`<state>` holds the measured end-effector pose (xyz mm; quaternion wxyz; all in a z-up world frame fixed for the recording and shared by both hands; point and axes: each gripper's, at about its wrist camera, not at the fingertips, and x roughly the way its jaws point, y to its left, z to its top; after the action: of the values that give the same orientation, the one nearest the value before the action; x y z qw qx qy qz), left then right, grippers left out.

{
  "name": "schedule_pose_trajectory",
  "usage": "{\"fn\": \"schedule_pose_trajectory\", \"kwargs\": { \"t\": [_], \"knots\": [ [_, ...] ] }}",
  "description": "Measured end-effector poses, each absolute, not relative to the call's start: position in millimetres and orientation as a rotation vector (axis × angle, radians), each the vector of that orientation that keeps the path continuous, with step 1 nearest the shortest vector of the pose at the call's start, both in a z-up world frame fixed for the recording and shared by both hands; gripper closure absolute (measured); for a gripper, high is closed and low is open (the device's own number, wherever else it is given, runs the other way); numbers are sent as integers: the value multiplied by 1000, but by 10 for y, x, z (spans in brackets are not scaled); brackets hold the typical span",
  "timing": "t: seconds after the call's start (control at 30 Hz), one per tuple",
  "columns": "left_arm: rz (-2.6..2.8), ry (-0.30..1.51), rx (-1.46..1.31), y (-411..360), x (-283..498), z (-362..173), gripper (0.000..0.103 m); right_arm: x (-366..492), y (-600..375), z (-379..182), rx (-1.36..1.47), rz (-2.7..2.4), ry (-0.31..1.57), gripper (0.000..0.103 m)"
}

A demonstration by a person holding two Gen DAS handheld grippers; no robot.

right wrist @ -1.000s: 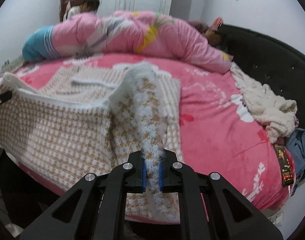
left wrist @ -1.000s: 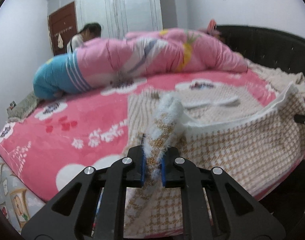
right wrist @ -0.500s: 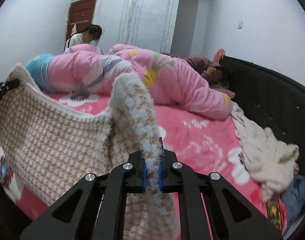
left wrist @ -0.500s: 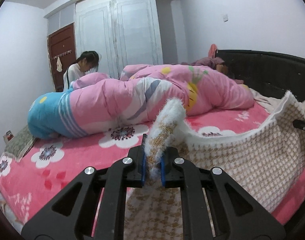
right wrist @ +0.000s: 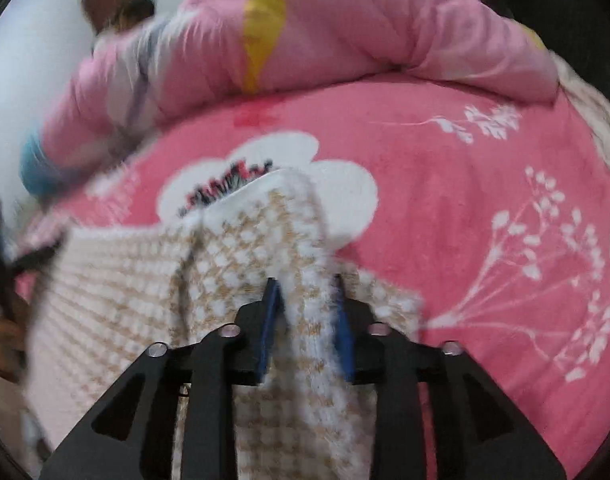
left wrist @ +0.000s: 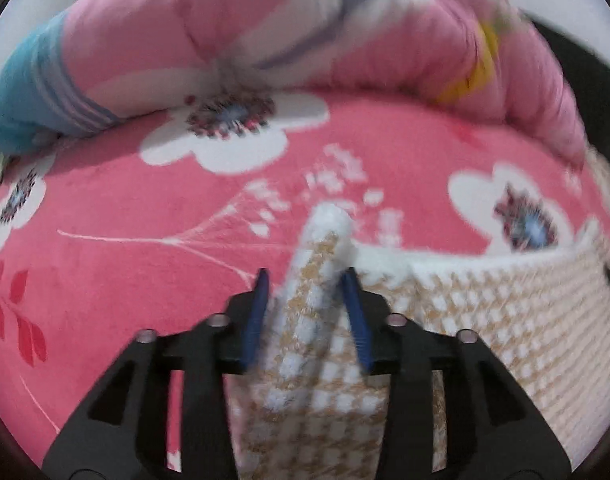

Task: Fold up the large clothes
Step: 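Lift the held edge with both grippers and fold it over the coat, then open both grippers to release the fold and smooth the coat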

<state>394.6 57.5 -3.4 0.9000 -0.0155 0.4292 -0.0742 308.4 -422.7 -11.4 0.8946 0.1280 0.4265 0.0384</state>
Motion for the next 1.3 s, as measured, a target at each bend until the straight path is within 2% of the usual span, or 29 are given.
{"fn": "schedule_pose_trajectory", "kwargs": {
  "t": [0.07,0.13,0.17,0.33,0.4,0.5,0.67,0.73,0.8,0.97,1.03,1.1,1.2,1.3],
  "knots": [
    [-177,815,-73,649,3875,177,64,2993,-4309,67,300,121,822,60],
    [-236,782,-85,571,3833,293,59,3050,-4280,154,337,183,808,59],
    [-279,793,-82,463,3832,305,54,3123,-4195,151,346,214,811,59],
    [-325,963,-25,19,4064,-109,45,3613,-3748,-322,383,281,972,59],
    [-317,960,-100,142,4111,-189,41,3687,-3955,-396,424,177,960,59],
    [-232,913,-240,527,4046,-65,42,3509,-4342,-379,596,98,935,59],
    [-176,805,-217,849,3630,364,42,2841,-4231,86,444,24,875,58],
    [-267,761,-174,775,3251,536,39,2475,-3904,236,342,81,852,41],
    [-364,748,-121,610,2904,591,33,2084,-3717,323,265,138,857,35],
    [-446,813,22,195,2172,186,31,1467,-3094,35,63,151,909,34],
    [-329,875,97,152,2100,-176,30,1450,-3081,-272,20,75,971,34],
    [-329,876,55,259,2091,-418,29,1474,-3146,-501,42,87,984,33],
    [-282,834,99,241,1961,-249,30,1424,-3104,-279,29,26,991,33],
    [-353,765,97,163,1794,-13,27,1306,-2865,2,2,89,914,33]
  ]
}}
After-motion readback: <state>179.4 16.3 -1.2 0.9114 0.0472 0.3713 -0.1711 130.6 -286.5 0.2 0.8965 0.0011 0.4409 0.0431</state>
